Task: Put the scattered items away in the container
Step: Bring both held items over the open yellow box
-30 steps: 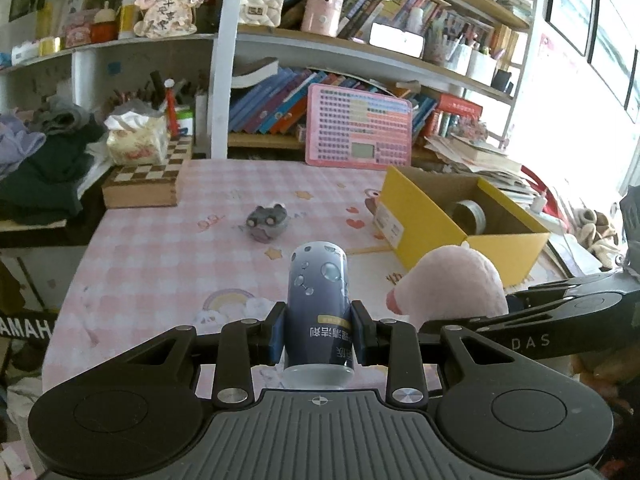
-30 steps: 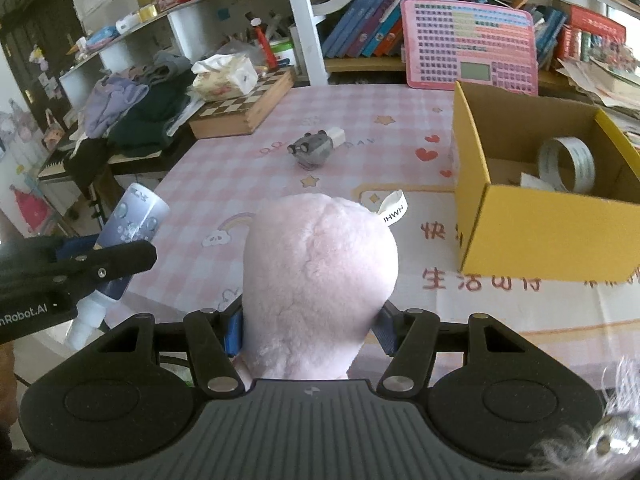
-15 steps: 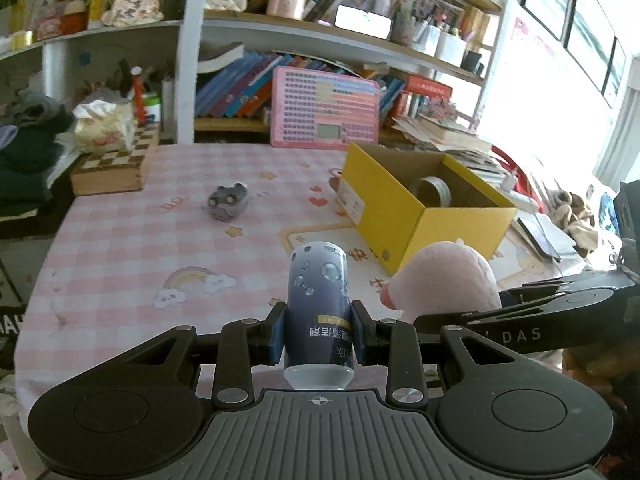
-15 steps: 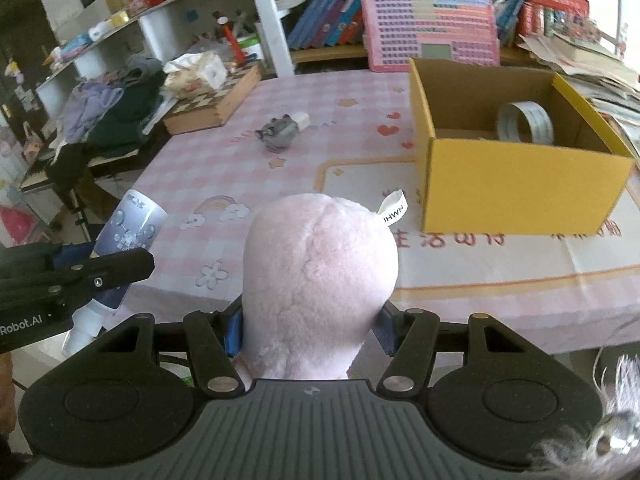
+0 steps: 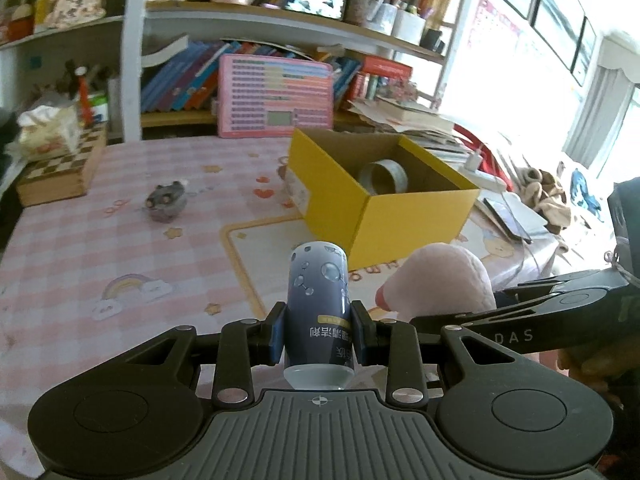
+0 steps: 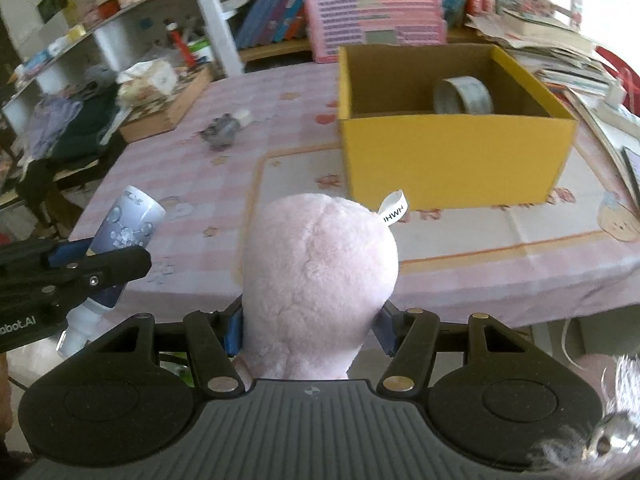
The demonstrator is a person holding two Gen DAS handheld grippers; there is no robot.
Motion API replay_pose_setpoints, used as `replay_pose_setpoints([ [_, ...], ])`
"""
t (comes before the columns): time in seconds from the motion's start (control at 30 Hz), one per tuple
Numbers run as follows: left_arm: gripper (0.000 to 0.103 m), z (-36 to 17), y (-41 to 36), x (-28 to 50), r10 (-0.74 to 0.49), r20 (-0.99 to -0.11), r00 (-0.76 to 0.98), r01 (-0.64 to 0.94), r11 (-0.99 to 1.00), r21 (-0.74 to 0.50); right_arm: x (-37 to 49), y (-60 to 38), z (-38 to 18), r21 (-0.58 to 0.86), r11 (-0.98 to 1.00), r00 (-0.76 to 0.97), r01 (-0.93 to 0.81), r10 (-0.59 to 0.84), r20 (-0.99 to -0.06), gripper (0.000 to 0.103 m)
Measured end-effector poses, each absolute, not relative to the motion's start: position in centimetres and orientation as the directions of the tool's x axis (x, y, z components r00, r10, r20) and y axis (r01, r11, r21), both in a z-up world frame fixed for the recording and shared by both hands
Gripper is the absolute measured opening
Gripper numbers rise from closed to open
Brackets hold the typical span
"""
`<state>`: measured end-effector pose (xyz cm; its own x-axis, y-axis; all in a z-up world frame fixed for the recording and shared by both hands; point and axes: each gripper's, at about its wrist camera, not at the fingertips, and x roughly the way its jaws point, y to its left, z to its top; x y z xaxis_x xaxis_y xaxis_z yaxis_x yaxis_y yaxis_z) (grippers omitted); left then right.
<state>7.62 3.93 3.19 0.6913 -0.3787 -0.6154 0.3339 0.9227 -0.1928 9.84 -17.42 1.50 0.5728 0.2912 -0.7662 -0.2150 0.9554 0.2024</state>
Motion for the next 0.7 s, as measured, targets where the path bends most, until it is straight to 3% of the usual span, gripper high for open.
replay_pose_setpoints([
  [0.5, 0.031, 2.8, -5.1, 11.5, -0.507, -0.628, 0.59, 0.523, 0.833, -0.182, 11.1, -26.4, 1.1, 0.201, 0.979, 0.593, -0.019, 0.173, -0.786, 0.058],
  [0.7, 0.031, 4.3, -7.4, 13.0, -0.538, -0.582, 0.609, 0.558, 0.813, -0.168, 12.2, -28.9, 2.3, 0.177, 0.984, 0.644, -0.001, 0.136, -0.753, 0.058],
])
